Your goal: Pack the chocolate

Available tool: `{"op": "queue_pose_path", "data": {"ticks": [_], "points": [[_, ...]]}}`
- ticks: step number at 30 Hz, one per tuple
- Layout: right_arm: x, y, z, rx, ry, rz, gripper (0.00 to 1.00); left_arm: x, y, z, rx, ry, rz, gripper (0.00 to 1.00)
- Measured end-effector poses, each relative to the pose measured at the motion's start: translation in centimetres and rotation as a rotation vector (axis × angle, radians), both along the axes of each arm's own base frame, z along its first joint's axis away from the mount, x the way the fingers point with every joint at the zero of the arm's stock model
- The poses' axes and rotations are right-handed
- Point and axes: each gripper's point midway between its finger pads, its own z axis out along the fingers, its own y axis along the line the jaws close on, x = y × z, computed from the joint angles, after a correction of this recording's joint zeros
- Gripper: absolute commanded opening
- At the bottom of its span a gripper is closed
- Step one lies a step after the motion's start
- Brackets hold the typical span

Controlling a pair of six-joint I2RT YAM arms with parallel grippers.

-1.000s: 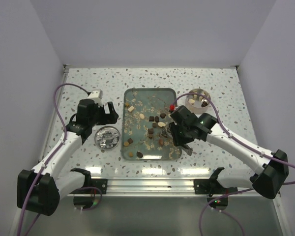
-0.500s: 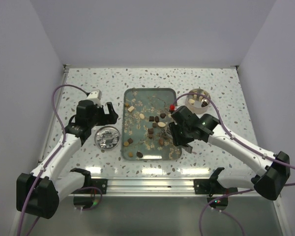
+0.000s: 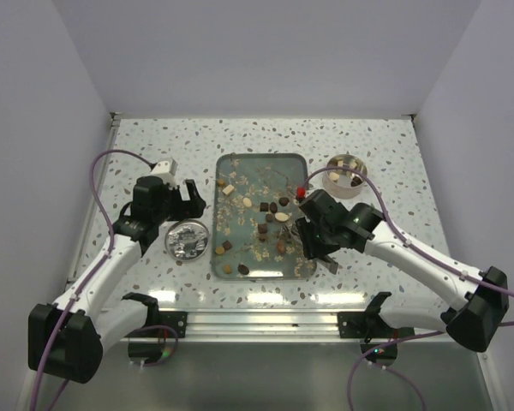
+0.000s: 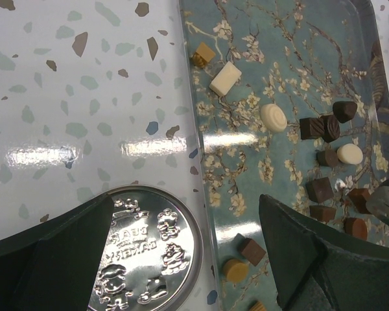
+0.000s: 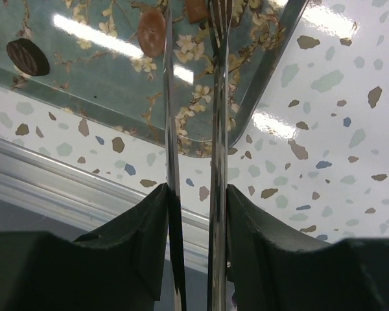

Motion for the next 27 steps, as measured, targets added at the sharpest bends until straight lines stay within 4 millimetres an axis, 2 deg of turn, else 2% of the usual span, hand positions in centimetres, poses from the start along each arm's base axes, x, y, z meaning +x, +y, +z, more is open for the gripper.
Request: {"op": "queue_pose_path", "data": {"ticks": [9, 10, 11, 14, 18, 22, 27], "points": [[-0.2, -0.1, -1.1, -0.039, 0.024, 0.018, 0.41, 0.0, 0.0, 0.1, 0.000, -0.003, 0.000, 1.00], [-0.2, -0.1, -1.2, -0.044, 0.027, 0.022, 0.40, 0.0, 0.0, 0.1, 0.000, -0.003, 0.000, 1.00], [-0.3, -0.1, -1.3, -0.046, 0.028, 0.026, 0.33, -0.1, 0.0, 0.0, 0.000, -0.002, 0.000, 1.00], [-0.3, -0.1, -1.4, -0.055, 0.028, 0.035, 0.25, -0.1, 0.0, 0.0, 0.000, -0.001, 0.000, 1.00], [-0.3, 0.0, -1.4, -0.056, 0.027, 0.034, 0.23, -0.1, 0.0, -0.1, 0.000, 0.001, 0.000, 1.00], [0.5, 0.2, -0.6, -0.066, 0.007, 0.025, 0.23, -0.1, 0.0, -0.1, 0.000, 0.001, 0.000, 1.00], [3.0, 1.6, 2.0, -0.056, -0.068, 0.014, 0.23, -0.1, 0.0, -0.1, 0.000, 0.001, 0.000, 1.00]]}}
